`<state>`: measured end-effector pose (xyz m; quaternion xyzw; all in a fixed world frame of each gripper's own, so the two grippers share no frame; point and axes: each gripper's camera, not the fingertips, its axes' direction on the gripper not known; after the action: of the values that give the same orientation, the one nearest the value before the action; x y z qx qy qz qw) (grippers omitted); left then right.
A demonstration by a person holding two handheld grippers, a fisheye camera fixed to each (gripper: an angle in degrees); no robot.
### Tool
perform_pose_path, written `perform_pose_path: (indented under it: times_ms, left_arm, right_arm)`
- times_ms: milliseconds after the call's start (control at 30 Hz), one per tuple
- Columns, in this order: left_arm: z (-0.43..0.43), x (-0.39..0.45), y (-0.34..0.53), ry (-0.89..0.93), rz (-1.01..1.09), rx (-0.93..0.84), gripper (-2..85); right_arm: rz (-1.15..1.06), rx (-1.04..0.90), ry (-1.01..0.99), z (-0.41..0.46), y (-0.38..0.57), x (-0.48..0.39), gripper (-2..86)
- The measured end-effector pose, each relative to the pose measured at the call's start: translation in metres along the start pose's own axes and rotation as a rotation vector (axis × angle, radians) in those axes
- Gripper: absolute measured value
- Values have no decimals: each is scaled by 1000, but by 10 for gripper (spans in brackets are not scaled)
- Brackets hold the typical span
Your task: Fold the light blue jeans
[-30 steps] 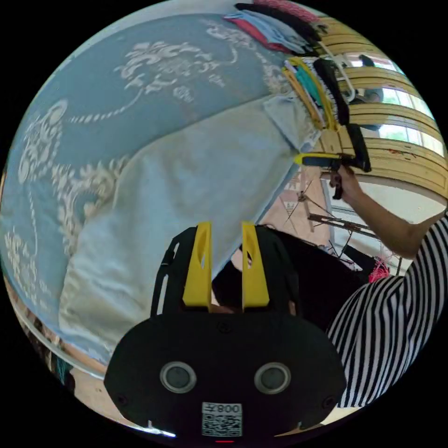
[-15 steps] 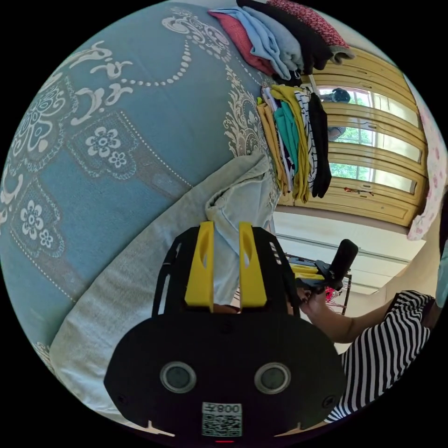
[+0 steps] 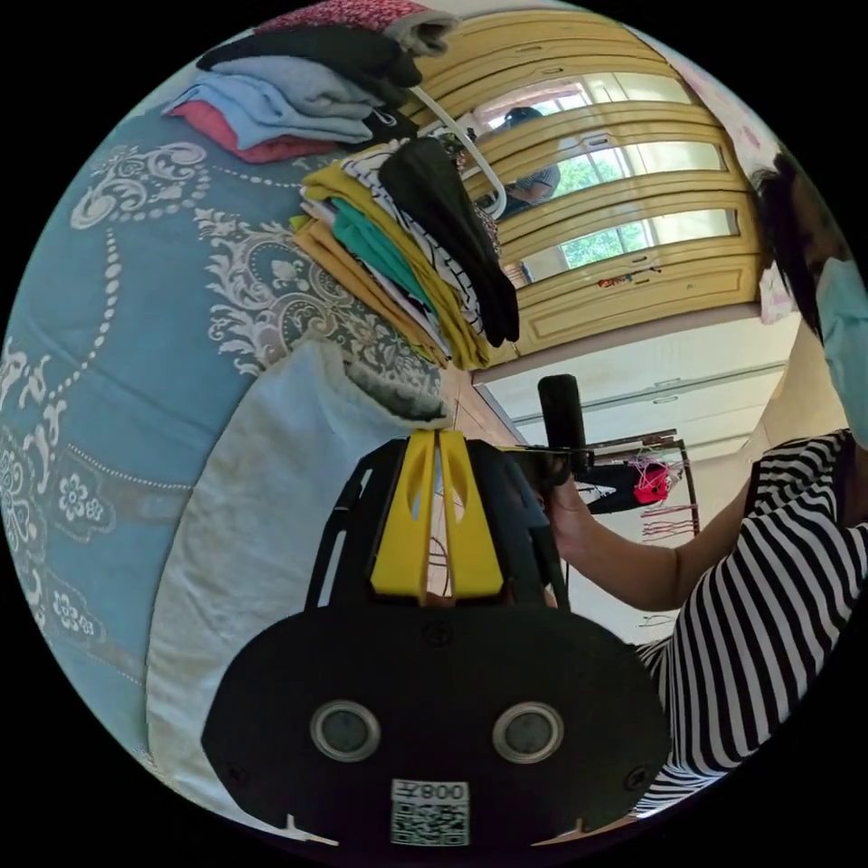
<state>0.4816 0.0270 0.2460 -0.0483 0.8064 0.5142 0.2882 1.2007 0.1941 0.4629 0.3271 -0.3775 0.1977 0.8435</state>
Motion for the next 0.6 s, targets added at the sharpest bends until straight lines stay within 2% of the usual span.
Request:
perform_pose_path:
  times_ms: [100, 300, 400, 433, 600]
  left_arm:
    - [37, -5, 0, -4, 34, -69, 21]
    - [89, -20, -2, 24, 99, -189, 63]
    - [86, -23, -5, -76, 180, -172, 70]
    - [81, -28, -7, -159, 194, -154, 72]
    - [79, -68, -28, -362, 131, -113, 76]
  right_arm:
    - [27, -3, 82, -17, -1, 10, 115]
    - [182, 86, 42, -33, 3, 48, 128]
    - [190, 95, 71, -30, -5, 49, 128]
    - [193, 90, 89, -28, -8, 50, 126]
    - [228, 132, 139, -28, -21, 51, 111]
